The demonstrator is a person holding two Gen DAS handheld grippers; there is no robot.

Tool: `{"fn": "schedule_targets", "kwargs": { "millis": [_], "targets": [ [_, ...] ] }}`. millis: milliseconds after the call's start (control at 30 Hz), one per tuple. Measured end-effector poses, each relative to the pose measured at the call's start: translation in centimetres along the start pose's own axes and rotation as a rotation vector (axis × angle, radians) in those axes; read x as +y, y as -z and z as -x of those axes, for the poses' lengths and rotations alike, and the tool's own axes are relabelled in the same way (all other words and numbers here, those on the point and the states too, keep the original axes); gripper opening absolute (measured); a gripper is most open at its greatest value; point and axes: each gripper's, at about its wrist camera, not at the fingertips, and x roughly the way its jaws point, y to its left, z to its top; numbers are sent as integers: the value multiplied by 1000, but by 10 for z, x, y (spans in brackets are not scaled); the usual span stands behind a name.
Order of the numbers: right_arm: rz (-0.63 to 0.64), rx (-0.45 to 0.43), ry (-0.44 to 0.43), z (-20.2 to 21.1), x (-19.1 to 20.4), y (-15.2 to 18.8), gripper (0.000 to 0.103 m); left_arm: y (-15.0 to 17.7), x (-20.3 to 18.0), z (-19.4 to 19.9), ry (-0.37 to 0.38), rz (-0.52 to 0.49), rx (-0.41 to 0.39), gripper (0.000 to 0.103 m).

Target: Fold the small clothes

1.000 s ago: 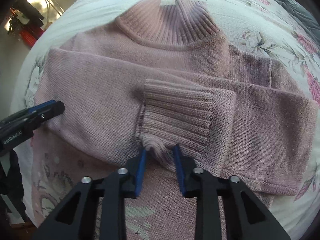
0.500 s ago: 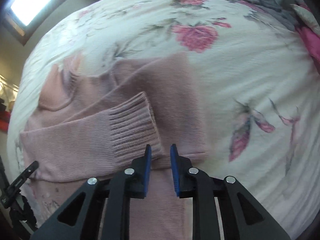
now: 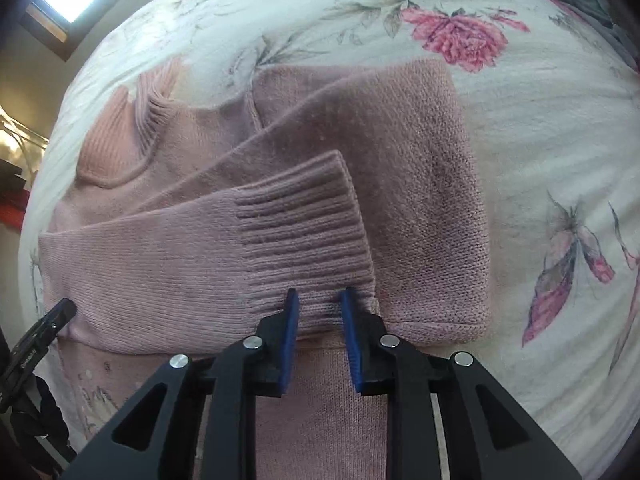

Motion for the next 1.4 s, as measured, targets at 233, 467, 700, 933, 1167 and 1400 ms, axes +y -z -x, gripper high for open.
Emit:
{"fn": "schedule_targets", "kwargs": {
  "millis": [233,467,700,933,1167,1400],
  "targets": [
    [125,-19,-97,21,22,-31,33,-24,-8,21,14,-2,-44,43],
    [175,-84,-261,23,79,-126,50,-116,-30,13,11,-25,-123,51],
    [154,23,-313,-31,127,-184,56,-183,-32,-37,15,11,-37,55],
    [151,84,-243,-73,153,-201,64,-196,-24,-79,53,28,55,56],
    [128,61,-334,-73,152,-208,11,-198,-20,-95,131,62,80,12],
    [285,-125,-394,-4,145,-178,11,-186,-22,-46,249,11,-82,8]
  ]
}}
